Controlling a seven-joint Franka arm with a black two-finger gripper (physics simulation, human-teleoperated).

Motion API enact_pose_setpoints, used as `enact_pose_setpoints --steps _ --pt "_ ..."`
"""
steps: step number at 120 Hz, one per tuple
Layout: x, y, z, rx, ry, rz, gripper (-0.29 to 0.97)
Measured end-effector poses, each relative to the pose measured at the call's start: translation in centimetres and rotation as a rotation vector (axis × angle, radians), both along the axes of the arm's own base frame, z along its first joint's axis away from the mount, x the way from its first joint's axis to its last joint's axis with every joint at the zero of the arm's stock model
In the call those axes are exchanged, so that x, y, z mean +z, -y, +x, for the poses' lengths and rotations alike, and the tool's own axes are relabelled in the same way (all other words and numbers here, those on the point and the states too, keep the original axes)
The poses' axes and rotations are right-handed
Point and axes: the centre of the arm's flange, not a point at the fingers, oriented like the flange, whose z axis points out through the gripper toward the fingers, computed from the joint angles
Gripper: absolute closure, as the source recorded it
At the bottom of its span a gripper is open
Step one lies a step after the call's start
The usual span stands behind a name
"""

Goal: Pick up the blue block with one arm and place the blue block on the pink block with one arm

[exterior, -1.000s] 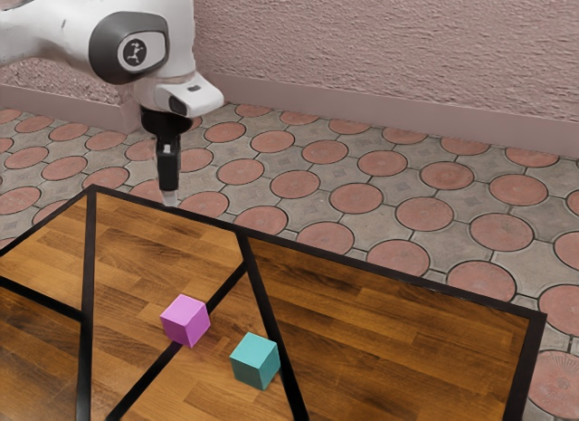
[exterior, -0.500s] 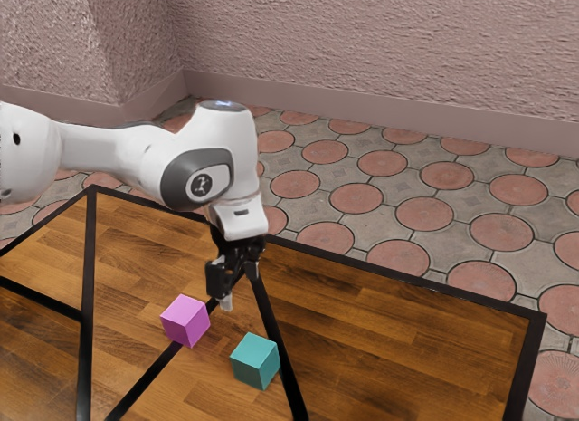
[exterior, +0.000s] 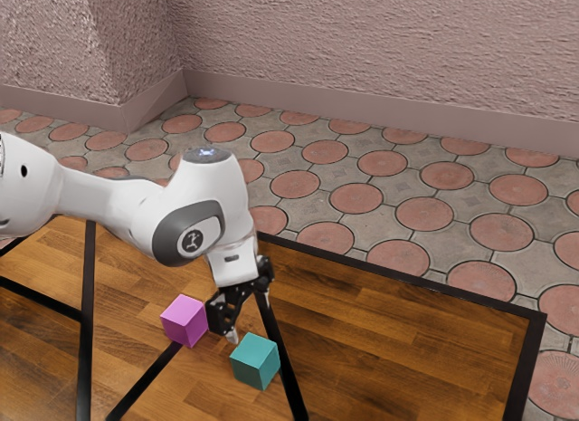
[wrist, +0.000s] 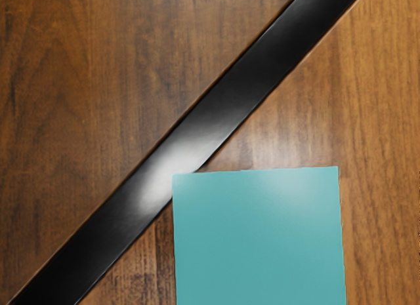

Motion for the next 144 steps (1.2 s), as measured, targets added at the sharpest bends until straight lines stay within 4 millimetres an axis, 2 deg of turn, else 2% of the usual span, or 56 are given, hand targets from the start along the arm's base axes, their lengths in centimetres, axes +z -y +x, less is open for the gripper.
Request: enact_pose_setpoints --steps 34,54,74,88,99,115,132,144 --pt "-2.7 2.3 -1.4 -0.07 -0.007 -0.015 0.0" --pt "-4.5 1.6 -1.1 -0.05 -0.031 -0.027 0.0" --pt "-6.6 1.9 -1.2 -0.055 -0.06 -0.031 0.0" --pt "-7.4 1.6 -1.1 -0.052 -0.069 -0.033 0.0" --pt "-7.8 1.5 -1.1 -0.046 -0.073 -0.038 0.08" --pt "-7.2 1.7 -1.0 -0.048 -0.058 -0.045 0.32" --pt "-4.2 1.4 -0.9 -0.052 0.003 -0.053 0.37" --pt "-1.2 0.7 -1.5 -0.05 0.06 -0.056 0.38"
